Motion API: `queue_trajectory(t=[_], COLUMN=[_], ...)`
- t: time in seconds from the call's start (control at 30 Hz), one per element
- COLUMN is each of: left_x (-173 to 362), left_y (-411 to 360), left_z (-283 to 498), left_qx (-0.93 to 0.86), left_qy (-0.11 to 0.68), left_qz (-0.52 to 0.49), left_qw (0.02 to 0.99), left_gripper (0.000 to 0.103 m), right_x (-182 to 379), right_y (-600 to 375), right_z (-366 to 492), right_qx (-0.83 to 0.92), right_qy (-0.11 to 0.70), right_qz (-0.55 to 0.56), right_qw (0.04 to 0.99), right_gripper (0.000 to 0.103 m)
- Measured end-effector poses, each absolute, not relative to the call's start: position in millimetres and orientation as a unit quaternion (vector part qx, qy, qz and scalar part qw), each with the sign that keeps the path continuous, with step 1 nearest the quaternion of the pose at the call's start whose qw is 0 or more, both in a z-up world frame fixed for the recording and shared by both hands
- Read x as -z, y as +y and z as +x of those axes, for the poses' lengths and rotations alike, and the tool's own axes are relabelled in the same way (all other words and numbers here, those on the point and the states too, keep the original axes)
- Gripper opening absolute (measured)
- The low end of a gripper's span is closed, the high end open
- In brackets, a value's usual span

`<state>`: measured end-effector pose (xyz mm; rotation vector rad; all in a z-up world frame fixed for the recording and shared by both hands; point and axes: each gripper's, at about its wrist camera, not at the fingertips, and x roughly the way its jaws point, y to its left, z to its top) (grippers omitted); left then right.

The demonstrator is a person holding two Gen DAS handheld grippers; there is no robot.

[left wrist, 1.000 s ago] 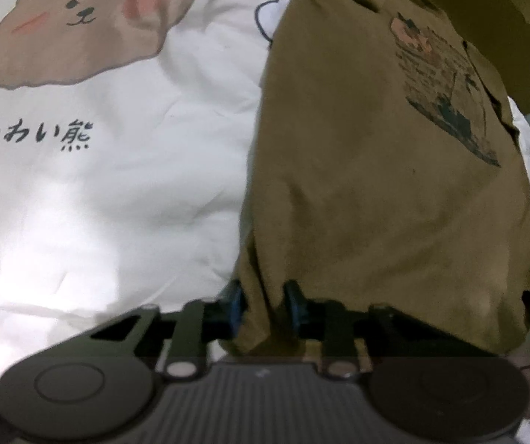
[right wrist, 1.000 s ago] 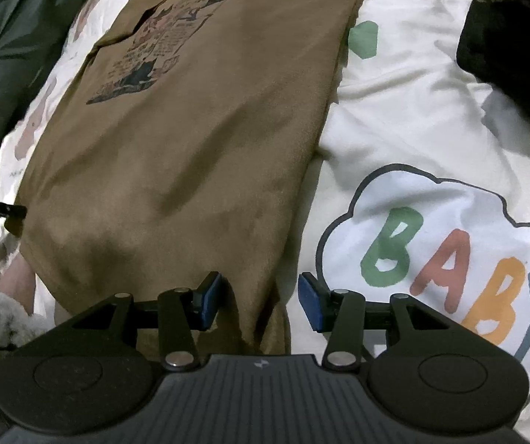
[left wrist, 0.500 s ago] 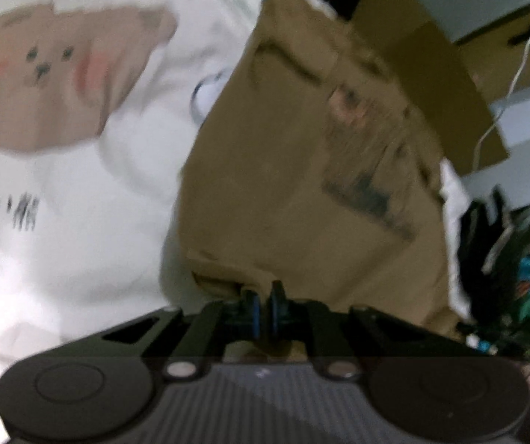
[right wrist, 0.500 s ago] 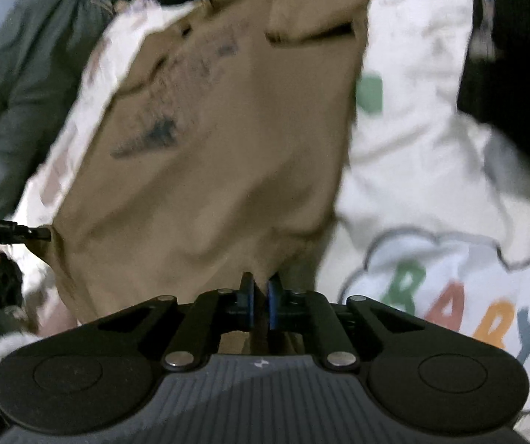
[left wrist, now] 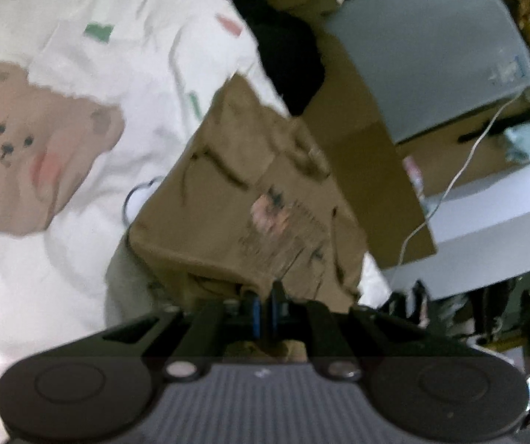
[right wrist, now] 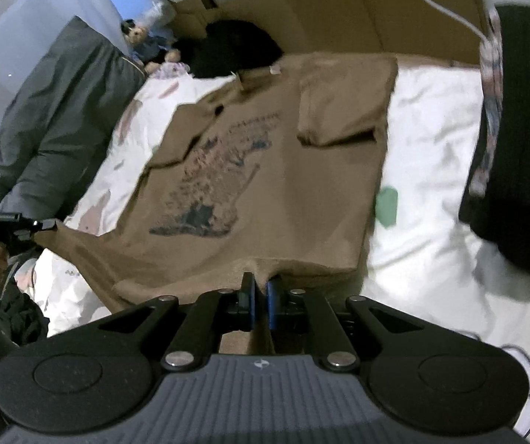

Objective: Fold clothes
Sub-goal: 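Lift the hem with both tools and fold it toward the collar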

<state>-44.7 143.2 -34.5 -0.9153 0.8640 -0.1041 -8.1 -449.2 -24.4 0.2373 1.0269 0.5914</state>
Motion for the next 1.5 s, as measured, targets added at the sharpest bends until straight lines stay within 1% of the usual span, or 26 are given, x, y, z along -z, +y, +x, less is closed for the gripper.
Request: queue_trajectory(t=[0.17,0.63,1.17,1.5], left_x=[12,-3,-2,-12], left_y=[146,140,148,144], left_z=[-41,-44,-10,7], left_qx=[0.059,0.075,0.095,0.101], left_qy=[0.365,0.320,0.272,0.253], left_qz=[-0.444,-0.477,-0.533,-0.537], left_qw=[0.816,0.815,0.796,0.799], left_gripper=[0.006,0.006,0.006,0.006], right_x=[4,-29,-31,-40], right_y=[-447,-454,-451,-450], right_z=[2,10,50,65], right_qx=[-0.278,-0.282,-0.265,-0.256], right_qy=[0.457,0.401,0.377,0.363], right_qz=[0.106,0.125,0.138,0.134], right_qw=[0.838,0.863,0.877,0.886], right_gripper=[0.007,0.007,0.007,0.006])
